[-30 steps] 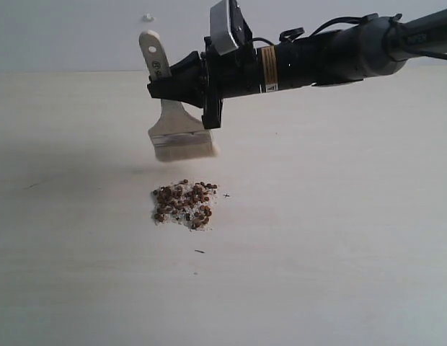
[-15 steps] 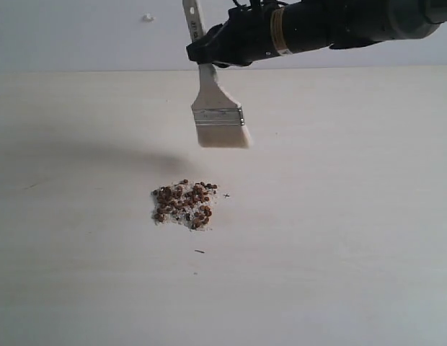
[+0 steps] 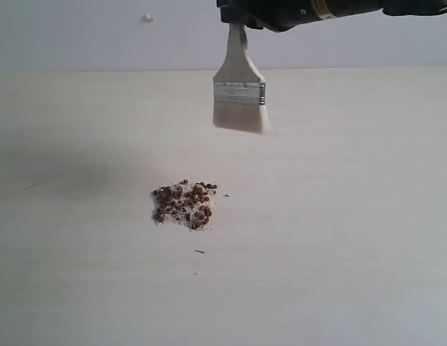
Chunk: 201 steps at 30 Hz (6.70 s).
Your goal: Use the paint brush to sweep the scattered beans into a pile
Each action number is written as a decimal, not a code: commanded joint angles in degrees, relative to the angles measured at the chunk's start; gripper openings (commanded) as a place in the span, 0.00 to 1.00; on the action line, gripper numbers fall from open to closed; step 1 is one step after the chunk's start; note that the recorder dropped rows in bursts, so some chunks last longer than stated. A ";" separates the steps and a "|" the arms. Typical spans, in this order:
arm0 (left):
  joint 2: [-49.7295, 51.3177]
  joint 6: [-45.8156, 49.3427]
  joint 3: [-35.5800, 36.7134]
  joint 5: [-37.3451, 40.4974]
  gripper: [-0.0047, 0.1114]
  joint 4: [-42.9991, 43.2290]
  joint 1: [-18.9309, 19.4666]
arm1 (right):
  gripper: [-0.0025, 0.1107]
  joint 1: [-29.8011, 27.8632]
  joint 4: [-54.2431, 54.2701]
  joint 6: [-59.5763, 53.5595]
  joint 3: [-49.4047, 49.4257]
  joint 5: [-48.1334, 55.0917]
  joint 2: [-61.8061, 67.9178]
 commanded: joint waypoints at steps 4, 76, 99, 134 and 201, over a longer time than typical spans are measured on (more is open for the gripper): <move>-0.38 -0.15 -0.03 -0.17 0.04 -0.02 -0.35 | 0.02 -0.28 0.05 0.93 16.89 8.37 -11.98; -0.38 -0.15 -0.03 -0.17 0.04 -0.02 -0.35 | 0.02 -12.95 7.12 0.56 28.34 -30.13 14.35; -0.38 -0.15 -0.03 -0.17 0.04 -0.02 -0.35 | 0.15 -12.95 6.11 0.78 28.34 -28.18 13.77; -0.38 -0.15 -0.03 -0.17 0.04 -0.02 -0.35 | 0.02 -12.95 10.16 -4.35 34.39 26.34 -21.22; -0.38 -0.15 -0.03 -0.17 0.04 -0.02 -0.35 | 0.02 -12.95 47.47 -48.17 73.09 37.44 -94.43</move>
